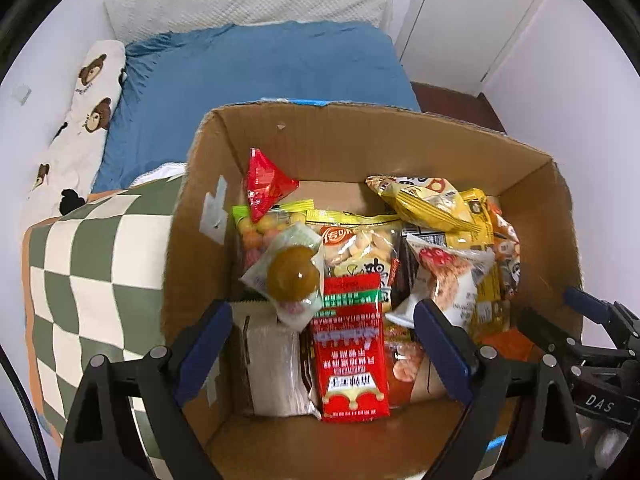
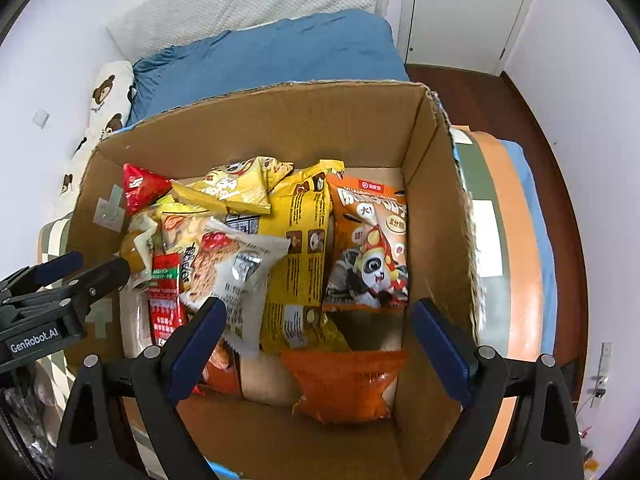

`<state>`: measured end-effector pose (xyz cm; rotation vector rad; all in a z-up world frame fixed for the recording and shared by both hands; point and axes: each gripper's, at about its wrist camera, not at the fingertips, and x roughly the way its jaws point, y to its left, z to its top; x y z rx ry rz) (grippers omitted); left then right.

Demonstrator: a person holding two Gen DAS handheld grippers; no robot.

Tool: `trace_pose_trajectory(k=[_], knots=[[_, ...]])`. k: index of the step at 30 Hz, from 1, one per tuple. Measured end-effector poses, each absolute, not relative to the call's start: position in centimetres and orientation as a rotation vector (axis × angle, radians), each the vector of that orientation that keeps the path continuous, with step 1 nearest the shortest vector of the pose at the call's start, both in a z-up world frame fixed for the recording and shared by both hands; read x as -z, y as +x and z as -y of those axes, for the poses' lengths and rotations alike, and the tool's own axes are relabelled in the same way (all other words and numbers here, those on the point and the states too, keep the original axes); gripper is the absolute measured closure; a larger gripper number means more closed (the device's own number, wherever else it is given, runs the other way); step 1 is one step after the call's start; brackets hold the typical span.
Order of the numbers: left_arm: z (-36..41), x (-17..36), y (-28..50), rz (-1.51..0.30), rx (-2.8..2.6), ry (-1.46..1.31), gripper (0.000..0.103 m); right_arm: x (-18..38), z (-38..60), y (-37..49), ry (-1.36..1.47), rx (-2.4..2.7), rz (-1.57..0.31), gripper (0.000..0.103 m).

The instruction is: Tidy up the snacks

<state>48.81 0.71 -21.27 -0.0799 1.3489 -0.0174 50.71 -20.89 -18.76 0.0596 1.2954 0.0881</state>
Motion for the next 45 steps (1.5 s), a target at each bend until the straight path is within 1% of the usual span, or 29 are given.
trace_pose_trajectory(k=[12, 24, 31, 40, 45], knots=[[0.1, 15.0, 42.4, -1.18, 0.011, -0.047, 0.01, 13.9, 20.5, 44.6, 0.058, -0.086, -1.161, 0.007], [0.5, 7.6, 32.4, -1.054, 0.031, -0.068, 0.01, 4.5, 20.1, 33.1, 0.034, -0.097, -0.948, 0.007], [1.0, 3.1, 26.5, -0.958, -0.004, -0.003, 0.01, -0.5, 19.9, 25.7, 0.031, -0.104, -0.846, 0.006], [1.2, -1.7, 21.7, -0.868, -0.033, 0.02, 0.01, -5.1, 20.3, 19.0, 0.039, -0.108, -0.77, 0.006], [1.5, -3.2, 20.0, -0.849, -0.023, 0.024, 0.01, -6.8, 20.6, 16.8, 0.043, -0.108, -0.745, 0.006]])
